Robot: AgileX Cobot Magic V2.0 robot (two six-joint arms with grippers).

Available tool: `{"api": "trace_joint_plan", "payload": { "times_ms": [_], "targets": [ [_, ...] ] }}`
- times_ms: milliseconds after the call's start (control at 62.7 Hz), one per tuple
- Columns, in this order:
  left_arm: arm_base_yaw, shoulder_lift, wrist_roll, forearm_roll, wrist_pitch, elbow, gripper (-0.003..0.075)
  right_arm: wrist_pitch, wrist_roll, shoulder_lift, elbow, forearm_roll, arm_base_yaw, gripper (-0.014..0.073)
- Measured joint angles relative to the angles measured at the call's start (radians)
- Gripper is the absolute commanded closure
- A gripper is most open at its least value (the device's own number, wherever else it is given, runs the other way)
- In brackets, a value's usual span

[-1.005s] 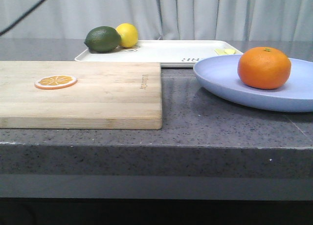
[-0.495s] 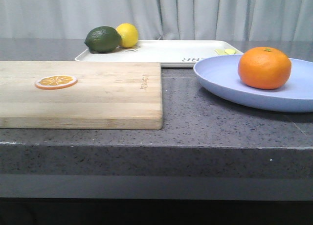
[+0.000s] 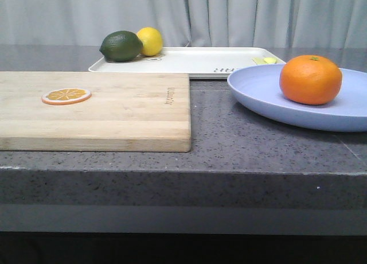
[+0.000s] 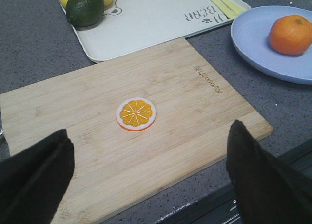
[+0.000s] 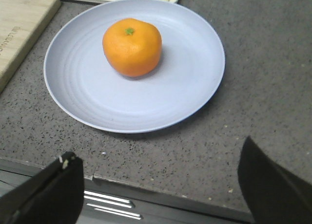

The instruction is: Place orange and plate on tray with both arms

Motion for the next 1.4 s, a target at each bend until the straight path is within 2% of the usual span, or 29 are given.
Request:
{"api": "trace_joint_plan", "payload": {
  "times_ms": [271,415,495,606,686,798,893,1053,1260,1404],
  "targets": [
    [0.000,-0.004,0.000,0.000,0.000,0.001,0.0099,0.079,0.066,0.249,-0.171,-0.054,-0.028,-0.0052],
    [0.000,-0.004,0.000,0.016,0.000,0.001,0.0099,0.125,0.064,0.379,-0.267,-0.067,-0.148,-0.0052],
    [0.000,-0.004,0.000,0.023,0.000,0.001,0.0099,0.145,0.020,0.451,-0.291,-0.031,-0.244,-0.0052],
    [0.000,-0.004,0.000,0.032,0.000,0.001,0.0099,0.174,-0.107,0.549,-0.301,0.118,-0.379,-0.0052],
    [0.000,-0.004,0.000,0.034,0.000,0.001,0.0099,0.198,-0.231,0.624,-0.303,0.288,-0.477,-0.0052],
    [0.000,-0.004,0.000,0.034,0.000,0.001,0.0099,0.230,-0.401,0.730,-0.303,0.510,-0.573,-0.0052],
    [0.000,-0.004,0.000,0.034,0.000,0.001,0.0099,0.240,-0.491,0.787,-0.305,0.630,-0.602,-0.0052],
    [0.000,-0.004,0.000,0.036,0.000,0.001,0.0099,0.241,-0.550,0.864,-0.305,0.726,-0.606,-0.0036],
    [0.000,-0.004,0.000,0.036,0.000,0.001,0.0099,0.241,-0.589,0.930,-0.305,0.777,-0.606,0.0177],
    [0.000,-0.004,0.000,0.036,0.000,0.001,0.0099,0.232,-0.590,0.947,-0.305,0.779,-0.606,0.0199]
  ]
}}
